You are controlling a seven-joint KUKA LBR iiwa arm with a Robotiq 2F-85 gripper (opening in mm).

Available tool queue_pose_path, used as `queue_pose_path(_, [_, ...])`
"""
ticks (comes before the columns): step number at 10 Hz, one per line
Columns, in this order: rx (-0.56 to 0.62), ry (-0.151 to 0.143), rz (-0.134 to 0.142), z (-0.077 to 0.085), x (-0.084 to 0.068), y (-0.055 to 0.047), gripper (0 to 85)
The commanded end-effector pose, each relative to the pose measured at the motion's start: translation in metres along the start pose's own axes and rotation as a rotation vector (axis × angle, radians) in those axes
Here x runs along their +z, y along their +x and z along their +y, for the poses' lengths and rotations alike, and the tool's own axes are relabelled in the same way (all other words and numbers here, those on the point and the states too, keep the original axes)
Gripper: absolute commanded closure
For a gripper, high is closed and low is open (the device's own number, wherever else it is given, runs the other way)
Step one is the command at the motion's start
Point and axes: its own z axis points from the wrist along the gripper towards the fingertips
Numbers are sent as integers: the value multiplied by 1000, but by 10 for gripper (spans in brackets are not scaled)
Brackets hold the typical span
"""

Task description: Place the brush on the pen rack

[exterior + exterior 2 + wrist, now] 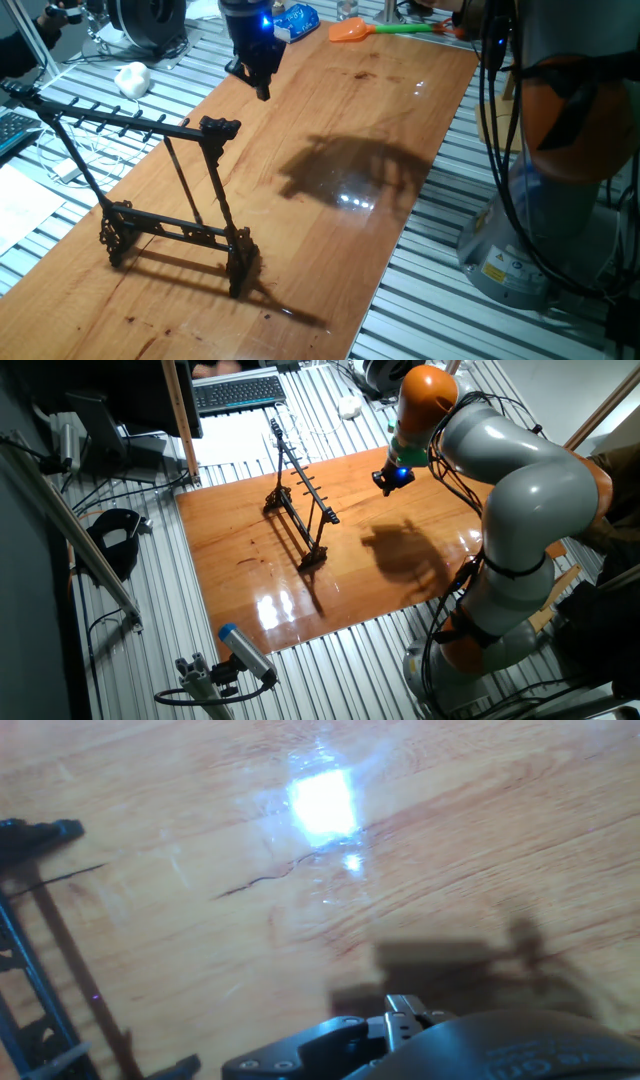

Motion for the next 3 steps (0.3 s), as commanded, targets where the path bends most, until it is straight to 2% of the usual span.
queue_pose_path(1, [0,-2,3,2,-1,-1,850])
queue_pose_path(3, [7,-8,4,4,-3,-2,850])
